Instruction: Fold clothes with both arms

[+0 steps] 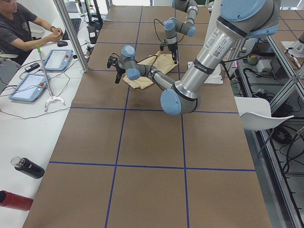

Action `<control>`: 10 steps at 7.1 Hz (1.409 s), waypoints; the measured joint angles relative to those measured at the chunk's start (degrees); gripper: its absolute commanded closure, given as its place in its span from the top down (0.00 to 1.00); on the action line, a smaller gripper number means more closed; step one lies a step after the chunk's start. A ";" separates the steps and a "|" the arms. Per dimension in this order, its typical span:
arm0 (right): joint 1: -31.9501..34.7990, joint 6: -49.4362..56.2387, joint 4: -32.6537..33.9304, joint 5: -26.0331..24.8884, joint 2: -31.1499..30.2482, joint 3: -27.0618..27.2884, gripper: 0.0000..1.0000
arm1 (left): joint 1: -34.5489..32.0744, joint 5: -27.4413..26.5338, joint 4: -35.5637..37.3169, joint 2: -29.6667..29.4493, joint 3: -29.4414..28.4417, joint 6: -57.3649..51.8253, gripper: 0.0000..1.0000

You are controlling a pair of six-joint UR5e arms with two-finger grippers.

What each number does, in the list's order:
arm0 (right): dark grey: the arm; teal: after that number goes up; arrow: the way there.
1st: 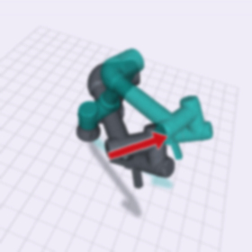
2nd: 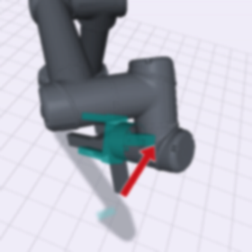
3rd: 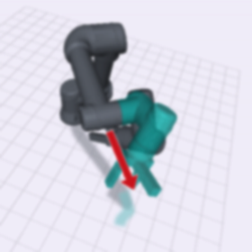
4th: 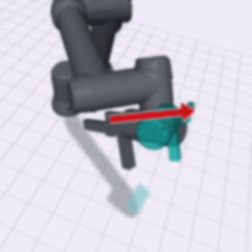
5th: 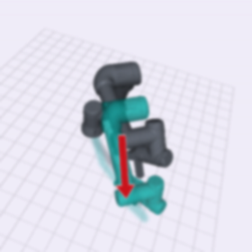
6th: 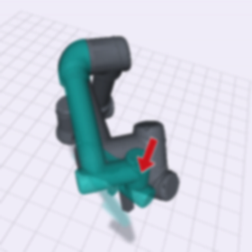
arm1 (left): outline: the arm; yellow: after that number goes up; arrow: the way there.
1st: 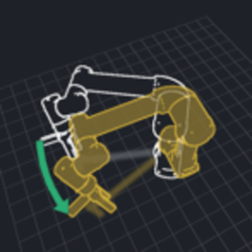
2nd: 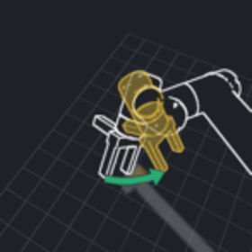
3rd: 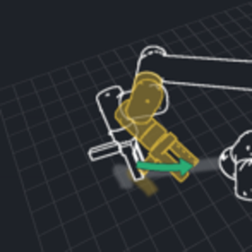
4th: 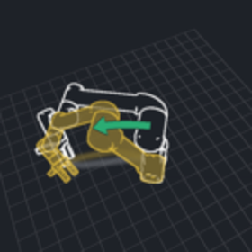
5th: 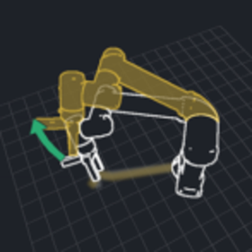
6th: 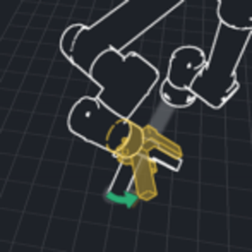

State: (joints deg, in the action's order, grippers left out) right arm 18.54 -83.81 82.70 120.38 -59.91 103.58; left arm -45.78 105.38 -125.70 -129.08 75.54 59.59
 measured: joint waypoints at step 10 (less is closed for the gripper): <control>23.82 6.56 -0.11 1.12 0.63 0.40 1.00 | 6.08 8.23 2.95 8.92 11.27 7.95 0.97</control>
State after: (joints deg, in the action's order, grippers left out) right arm 42.36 -77.25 82.59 121.50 -59.29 103.97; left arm -39.70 113.61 -122.76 -120.15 86.82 67.54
